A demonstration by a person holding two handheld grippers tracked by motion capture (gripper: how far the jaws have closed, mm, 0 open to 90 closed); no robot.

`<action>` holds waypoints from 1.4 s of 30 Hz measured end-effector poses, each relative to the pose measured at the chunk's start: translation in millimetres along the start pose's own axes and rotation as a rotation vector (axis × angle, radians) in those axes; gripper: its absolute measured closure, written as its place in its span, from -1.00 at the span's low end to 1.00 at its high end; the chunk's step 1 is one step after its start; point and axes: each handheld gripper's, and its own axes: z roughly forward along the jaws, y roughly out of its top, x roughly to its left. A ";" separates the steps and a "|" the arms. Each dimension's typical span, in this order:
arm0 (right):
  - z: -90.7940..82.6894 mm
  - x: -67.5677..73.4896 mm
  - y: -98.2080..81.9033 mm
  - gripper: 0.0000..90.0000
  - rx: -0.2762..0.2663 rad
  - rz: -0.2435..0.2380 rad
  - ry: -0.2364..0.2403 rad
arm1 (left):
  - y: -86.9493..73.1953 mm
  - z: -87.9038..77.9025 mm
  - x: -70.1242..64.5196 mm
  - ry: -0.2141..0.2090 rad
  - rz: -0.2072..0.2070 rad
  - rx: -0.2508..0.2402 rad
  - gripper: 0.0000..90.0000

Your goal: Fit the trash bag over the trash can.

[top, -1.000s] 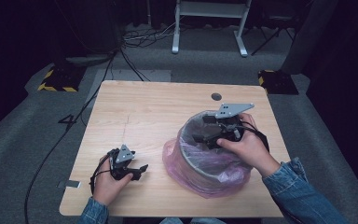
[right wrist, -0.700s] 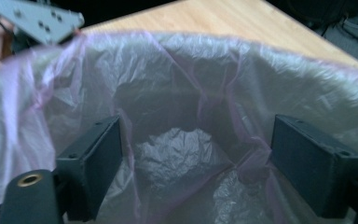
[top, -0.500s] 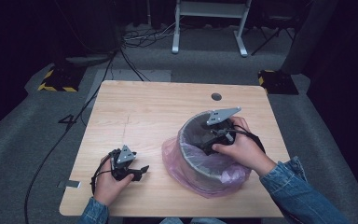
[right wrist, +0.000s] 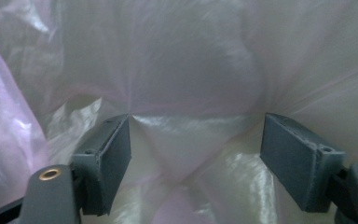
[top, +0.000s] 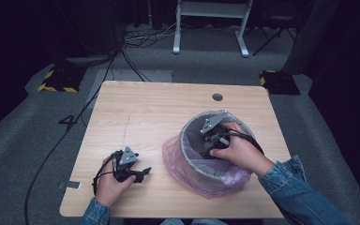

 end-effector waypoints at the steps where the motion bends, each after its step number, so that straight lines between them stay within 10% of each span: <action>1: 1.8 0.8 -0.2 -0.49 0.015 0.003 -0.001 | 0.3 -0.4 0.2 0.000 0.006 -0.001 -0.45; 11: 15.0 4.4 -2.5 -0.59 0.116 -0.013 0.029 | 0.6 -0.3 -1.2 -0.003 0.006 -0.004 -0.45; 29: -78.6 8.2 17.4 -0.42 -0.220 -0.032 -0.030 | 0.8 -0.8 -1.8 -0.009 -0.003 -0.012 -0.44; 42: -123.1 16.0 -1.5 0.00 -0.177 -0.059 -0.038 | 0.3 0.9 -2.3 -0.010 -0.002 -0.003 -0.44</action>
